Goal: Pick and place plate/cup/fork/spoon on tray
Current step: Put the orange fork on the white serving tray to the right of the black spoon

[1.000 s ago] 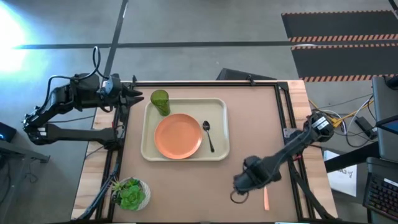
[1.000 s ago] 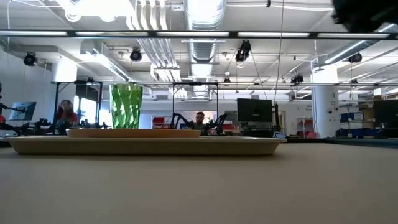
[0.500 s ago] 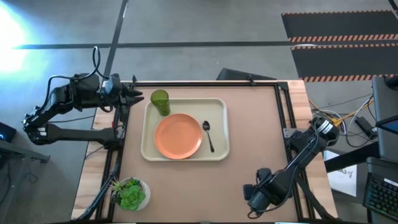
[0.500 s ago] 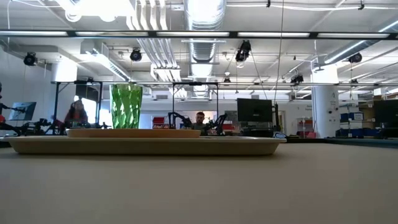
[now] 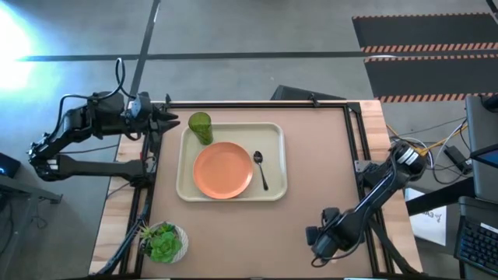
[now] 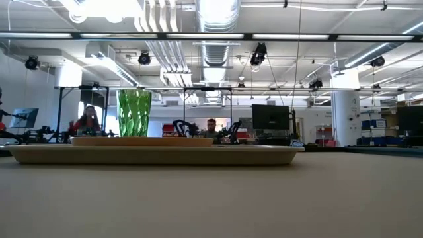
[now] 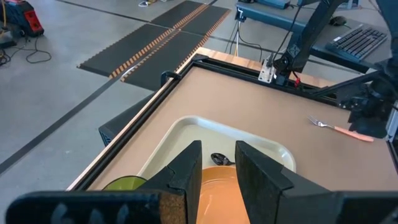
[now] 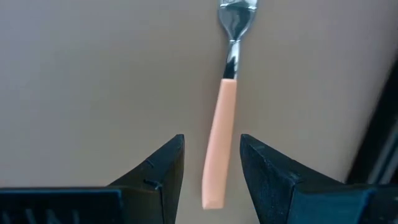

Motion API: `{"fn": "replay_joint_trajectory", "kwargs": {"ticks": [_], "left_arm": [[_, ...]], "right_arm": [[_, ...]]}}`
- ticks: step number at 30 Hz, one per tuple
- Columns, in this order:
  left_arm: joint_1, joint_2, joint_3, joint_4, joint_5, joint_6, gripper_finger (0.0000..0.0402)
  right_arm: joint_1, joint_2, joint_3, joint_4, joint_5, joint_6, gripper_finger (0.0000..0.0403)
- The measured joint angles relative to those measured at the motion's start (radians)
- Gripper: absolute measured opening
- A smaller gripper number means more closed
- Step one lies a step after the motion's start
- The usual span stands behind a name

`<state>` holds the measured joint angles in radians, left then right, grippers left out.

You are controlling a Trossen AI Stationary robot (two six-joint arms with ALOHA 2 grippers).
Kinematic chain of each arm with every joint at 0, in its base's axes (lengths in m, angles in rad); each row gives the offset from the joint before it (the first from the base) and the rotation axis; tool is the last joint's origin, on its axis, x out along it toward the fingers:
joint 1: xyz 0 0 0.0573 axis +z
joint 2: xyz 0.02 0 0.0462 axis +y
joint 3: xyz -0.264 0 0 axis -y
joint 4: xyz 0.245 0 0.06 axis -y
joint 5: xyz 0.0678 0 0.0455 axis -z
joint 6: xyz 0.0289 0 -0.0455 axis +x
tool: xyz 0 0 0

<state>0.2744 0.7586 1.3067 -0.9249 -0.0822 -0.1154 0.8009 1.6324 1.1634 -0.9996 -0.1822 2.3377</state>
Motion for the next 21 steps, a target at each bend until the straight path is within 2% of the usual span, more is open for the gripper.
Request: {"fn": "replay_joint_trajectory", "kwargs": {"ticks": [8, 17, 21], "left_arm": [[0.0, -0.002, 0.0, 0.0, 0.0, 0.0, 0.0079], [0.0, -0.001, 0.001, 0.0, 0.0, 0.0, 0.0079], [0.0, -0.002, 0.001, 0.0, 0.0, 0.0, 0.0079]], "right_arm": [[0.0, -0.06, -0.168, 0.126, -0.003, 0.0, 0.0146], [0.0, -0.123, -0.277, 0.21, -0.002, 0.006, 0.0146], [0.0, -0.122, -0.314, 0.306, -0.001, 0.008, 0.0146]]}}
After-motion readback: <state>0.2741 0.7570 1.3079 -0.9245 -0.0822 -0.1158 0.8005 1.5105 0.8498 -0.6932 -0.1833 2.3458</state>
